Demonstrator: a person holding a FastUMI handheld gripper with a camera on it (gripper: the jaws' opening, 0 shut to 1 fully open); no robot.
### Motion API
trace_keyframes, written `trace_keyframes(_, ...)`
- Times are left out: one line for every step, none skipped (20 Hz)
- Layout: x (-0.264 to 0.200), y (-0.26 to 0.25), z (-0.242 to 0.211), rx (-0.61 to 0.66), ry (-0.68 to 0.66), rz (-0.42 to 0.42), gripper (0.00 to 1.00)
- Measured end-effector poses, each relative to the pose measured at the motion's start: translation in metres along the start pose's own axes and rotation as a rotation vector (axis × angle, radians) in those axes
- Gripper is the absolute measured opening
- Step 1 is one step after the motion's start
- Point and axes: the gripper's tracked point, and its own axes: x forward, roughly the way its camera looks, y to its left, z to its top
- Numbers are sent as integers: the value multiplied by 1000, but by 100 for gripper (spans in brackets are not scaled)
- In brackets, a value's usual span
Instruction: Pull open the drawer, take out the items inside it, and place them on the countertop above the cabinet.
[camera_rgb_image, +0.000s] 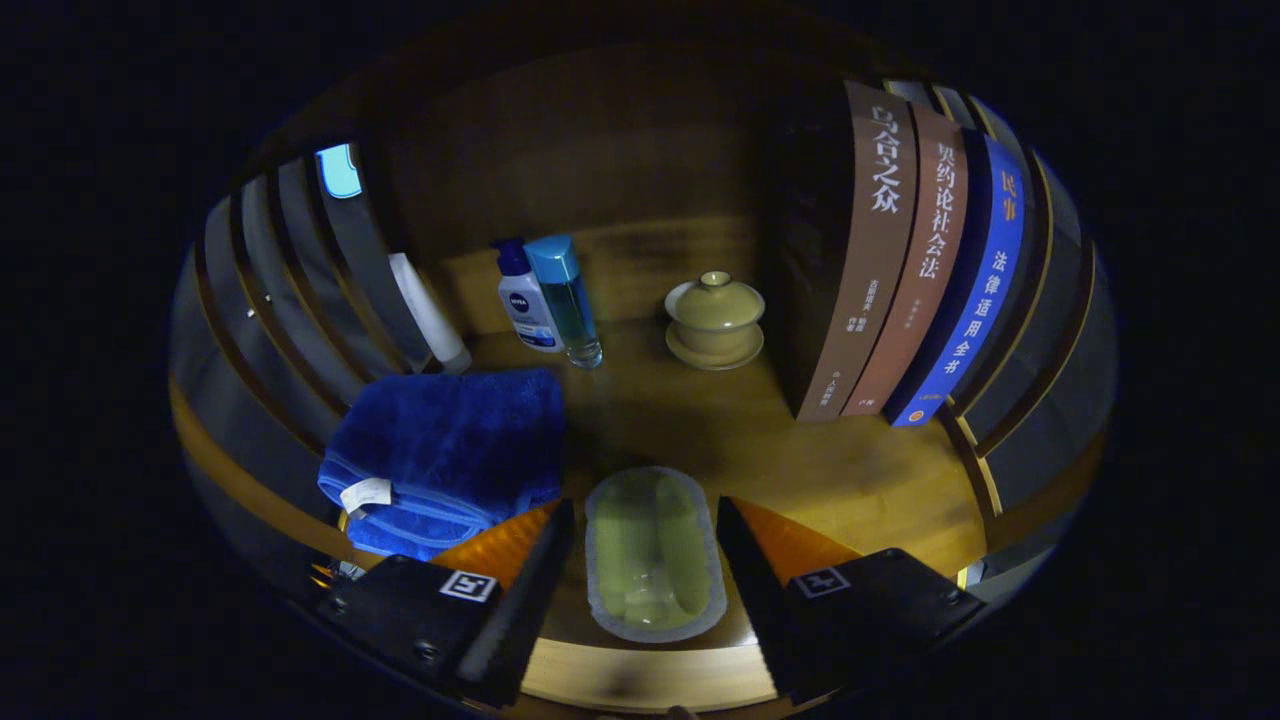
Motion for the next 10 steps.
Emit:
trace_keyframes(-6,1,2,-3,-21,2,95)
trace_keyframes(-13,3,5,-9,-43,4,99)
trace_keyframes(-20,3,7,-13,-66,3,99)
trace_keyframes(-30,5,8,-15,-88,7,99)
trace_keyframes(-41,8,8,-16,-114,15,99)
trace_keyframes(-52,11,7,-16,-143,25,99)
trace_keyframes(-64,16,4,-15,-179,34,99)
trace_keyframes(-79,19,3,-17,-220,49,99)
trace_keyframes(-93,24,0,-20,-263,64,99)
trace_keyframes(-109,27,-5,-26,-307,77,99)
